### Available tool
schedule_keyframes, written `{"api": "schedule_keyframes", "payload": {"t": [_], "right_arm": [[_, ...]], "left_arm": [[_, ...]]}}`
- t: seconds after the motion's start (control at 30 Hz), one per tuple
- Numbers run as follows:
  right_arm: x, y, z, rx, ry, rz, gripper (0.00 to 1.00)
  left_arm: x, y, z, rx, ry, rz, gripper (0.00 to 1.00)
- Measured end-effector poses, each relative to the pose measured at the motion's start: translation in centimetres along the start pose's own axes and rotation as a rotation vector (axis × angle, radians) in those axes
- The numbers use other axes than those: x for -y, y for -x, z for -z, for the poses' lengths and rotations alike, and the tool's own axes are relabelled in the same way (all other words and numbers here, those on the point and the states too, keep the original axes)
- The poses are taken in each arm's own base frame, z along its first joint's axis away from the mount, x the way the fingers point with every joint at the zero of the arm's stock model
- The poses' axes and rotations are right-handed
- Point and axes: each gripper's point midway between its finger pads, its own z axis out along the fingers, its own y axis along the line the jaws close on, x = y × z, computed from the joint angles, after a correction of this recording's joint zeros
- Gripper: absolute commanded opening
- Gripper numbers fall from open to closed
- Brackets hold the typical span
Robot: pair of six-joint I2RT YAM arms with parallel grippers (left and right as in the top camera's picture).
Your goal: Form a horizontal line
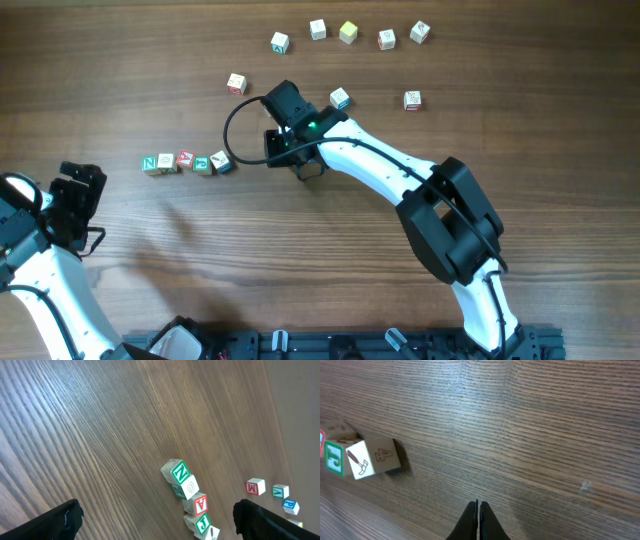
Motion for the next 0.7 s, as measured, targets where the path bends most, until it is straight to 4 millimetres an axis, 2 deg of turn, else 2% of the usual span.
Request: {"api": "schedule_keyframes", "payload": {"t": [0.23,0.27,0.43,0.53,0.7], "right_arm": [[0.3,-0.2,0.0,-0.008,-0.012,0.051,0.05],[0.4,-0.4,0.0,-0.018,-0.018,0.052,0.05],[0.8,-0.9,0.0,-0.038,-0.031,0.055,0.06],[0.8,-0.9,0.0,-0.038,-0.032,0.057,0.06],[0.9,-1.0,0.1,-0.044,-0.034,0.056,0.06]], "left_arm": [[1.1,0.0,0.0,-0.008,-0.060,0.047,1.00],[1.7,-0.1,0.1,-0.018,-0.095,0.044,1.00],[7.4,-1.0,1.8,-0.118,-0.406,-0.045,1.00],[10.1,-0.5,3.0,-0.167,-0.535,-0.079,1.00],[12.4,0.7,3.5,-0.241,-0.624,-0.079,1.00]]}}
